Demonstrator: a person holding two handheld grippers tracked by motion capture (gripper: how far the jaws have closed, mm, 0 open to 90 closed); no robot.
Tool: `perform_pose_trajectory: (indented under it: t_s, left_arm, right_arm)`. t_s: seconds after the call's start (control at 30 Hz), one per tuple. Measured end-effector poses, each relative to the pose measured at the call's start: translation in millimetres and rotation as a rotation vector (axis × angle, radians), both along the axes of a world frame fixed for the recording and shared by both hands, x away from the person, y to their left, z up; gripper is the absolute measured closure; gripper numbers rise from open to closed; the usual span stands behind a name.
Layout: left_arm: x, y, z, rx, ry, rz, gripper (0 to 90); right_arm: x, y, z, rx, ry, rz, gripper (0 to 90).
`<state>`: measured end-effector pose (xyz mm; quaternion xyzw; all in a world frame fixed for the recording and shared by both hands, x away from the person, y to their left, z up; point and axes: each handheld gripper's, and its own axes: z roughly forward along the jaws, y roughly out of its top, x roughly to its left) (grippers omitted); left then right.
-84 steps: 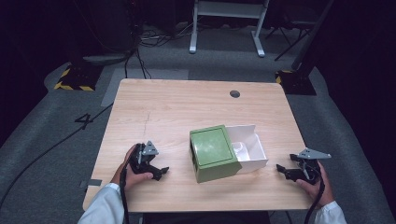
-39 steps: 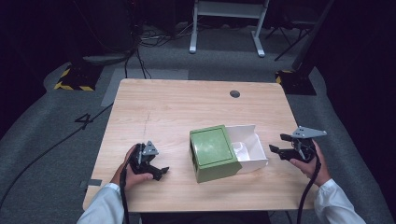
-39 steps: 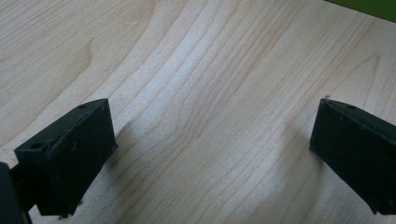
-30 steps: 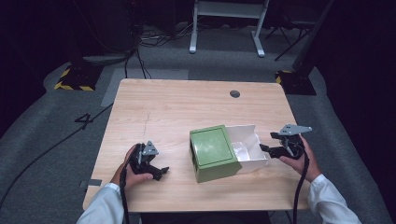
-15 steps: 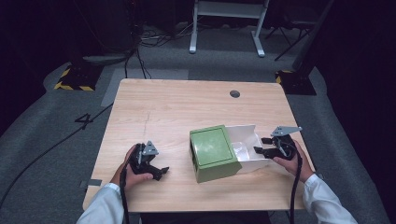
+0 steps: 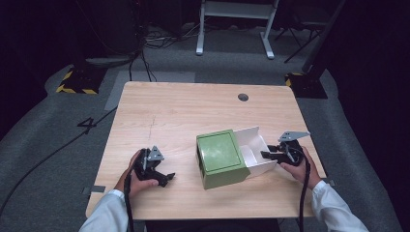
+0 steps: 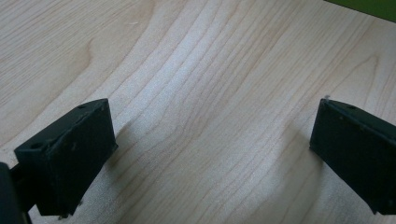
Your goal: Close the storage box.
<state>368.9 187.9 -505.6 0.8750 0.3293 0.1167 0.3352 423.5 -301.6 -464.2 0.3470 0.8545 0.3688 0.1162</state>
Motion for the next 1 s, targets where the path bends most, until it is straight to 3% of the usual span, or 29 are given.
perform_pose_trajectory:
  t_s: [0.63,1.0]
  left_arm:
    - [-0.6,-5.7,0.1,0.002,0.001,0.0,0.1]
    - [-3.5,-21.8,0.1,0.0,0.0,-0.019,0.1]
  right_arm:
    - [-0.5,26.2,2.7,-0.031,-0.003,0.008,59.7]
    - [-2.5,39.9,4.5,-0.052,-0.022,0.015,59.5]
